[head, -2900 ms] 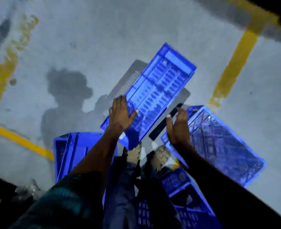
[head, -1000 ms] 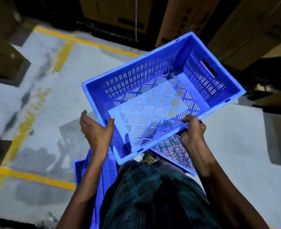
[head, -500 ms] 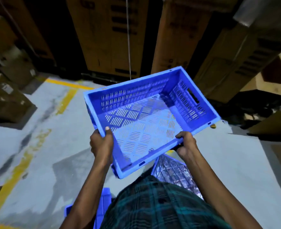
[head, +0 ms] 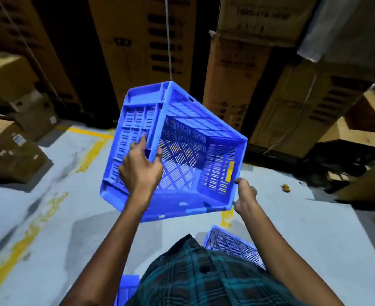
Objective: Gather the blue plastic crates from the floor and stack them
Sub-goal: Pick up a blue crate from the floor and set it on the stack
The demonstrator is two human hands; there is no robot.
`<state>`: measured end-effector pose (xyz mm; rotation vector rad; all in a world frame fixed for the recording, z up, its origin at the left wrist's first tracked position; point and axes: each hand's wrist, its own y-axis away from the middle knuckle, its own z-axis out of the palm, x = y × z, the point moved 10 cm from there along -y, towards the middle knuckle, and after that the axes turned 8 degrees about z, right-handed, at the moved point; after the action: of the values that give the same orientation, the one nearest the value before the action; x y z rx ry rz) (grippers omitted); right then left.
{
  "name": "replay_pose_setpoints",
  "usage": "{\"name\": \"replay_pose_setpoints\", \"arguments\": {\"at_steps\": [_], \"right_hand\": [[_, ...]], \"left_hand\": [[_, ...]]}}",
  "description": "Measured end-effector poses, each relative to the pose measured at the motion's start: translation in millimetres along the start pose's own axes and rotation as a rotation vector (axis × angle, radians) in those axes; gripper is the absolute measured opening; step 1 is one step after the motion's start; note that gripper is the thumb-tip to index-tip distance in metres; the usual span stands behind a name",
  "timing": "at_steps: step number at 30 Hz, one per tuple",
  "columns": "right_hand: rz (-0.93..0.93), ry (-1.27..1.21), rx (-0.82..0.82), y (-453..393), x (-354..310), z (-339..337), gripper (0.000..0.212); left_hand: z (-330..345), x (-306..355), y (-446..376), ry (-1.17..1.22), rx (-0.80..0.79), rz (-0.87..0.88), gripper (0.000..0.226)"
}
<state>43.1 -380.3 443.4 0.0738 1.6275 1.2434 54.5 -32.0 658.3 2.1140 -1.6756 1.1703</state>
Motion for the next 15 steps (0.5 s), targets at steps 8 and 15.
{"name": "replay_pose_setpoints", "arguments": {"at_steps": [8, 15], "right_hand": [[-0.083, 0.146, 0.134, -40.9, -3.7, -6.6, 0.05], [0.03, 0.168, 0.147, -172.5, 29.7, 1.2, 0.08]], "left_hand": [[-2.1, 17.3, -52.6, 0.035, -0.044, 0.132, 0.049], [42.5, 26.1, -132.1, 0.106, -0.164, 0.273, 0.047]]}}
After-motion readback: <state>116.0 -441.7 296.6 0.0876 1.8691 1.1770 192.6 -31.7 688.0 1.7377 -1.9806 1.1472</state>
